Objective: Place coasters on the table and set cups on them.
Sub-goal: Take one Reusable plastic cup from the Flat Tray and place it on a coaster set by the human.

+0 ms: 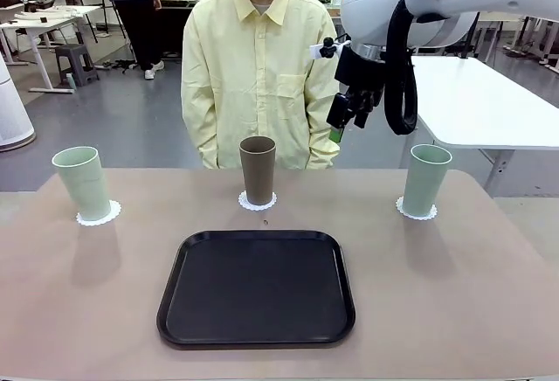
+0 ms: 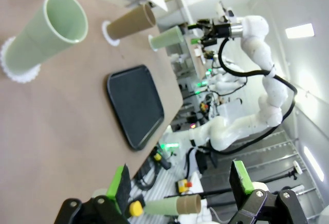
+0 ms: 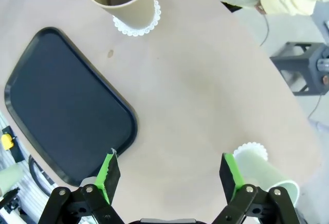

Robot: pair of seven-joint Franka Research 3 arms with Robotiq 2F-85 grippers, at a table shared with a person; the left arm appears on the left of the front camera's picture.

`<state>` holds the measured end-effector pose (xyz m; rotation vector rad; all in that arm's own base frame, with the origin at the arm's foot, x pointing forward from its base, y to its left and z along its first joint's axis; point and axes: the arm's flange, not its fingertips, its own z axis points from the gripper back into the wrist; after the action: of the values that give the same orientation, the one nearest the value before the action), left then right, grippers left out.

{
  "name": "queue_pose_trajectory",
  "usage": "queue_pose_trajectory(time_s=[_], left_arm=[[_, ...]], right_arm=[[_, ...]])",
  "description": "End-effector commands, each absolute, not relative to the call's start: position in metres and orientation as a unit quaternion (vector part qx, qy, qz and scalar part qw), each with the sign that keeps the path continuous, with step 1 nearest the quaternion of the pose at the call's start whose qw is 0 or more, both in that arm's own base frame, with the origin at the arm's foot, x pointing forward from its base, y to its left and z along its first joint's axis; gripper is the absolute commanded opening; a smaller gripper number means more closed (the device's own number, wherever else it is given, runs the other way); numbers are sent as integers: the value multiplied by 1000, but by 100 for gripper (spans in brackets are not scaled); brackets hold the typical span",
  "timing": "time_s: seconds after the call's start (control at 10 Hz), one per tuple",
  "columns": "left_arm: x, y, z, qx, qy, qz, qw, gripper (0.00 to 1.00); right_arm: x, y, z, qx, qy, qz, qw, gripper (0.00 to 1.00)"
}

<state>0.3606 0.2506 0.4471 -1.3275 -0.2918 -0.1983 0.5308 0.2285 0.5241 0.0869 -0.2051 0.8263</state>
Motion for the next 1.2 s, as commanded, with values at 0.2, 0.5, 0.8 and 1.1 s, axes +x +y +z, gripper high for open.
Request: queue_pose_trajectory(time_s=[0.2,0.5,0.8,1.1], left_arm=[[359,251,448,-614,-138,-91,772,100],[359,251,448,-614,-138,-91,772,100],[359,251,448,-614,-138,-91,772,100],[359,251,448,-614,-138,-91,772,100]], right_arm=[[528,234,527,45,-103,404,908,100],[528,234,527,45,-103,404,908,100],[528,234,527,45,-103,404,908,100],[528,234,527,45,-103,404,908,100]])
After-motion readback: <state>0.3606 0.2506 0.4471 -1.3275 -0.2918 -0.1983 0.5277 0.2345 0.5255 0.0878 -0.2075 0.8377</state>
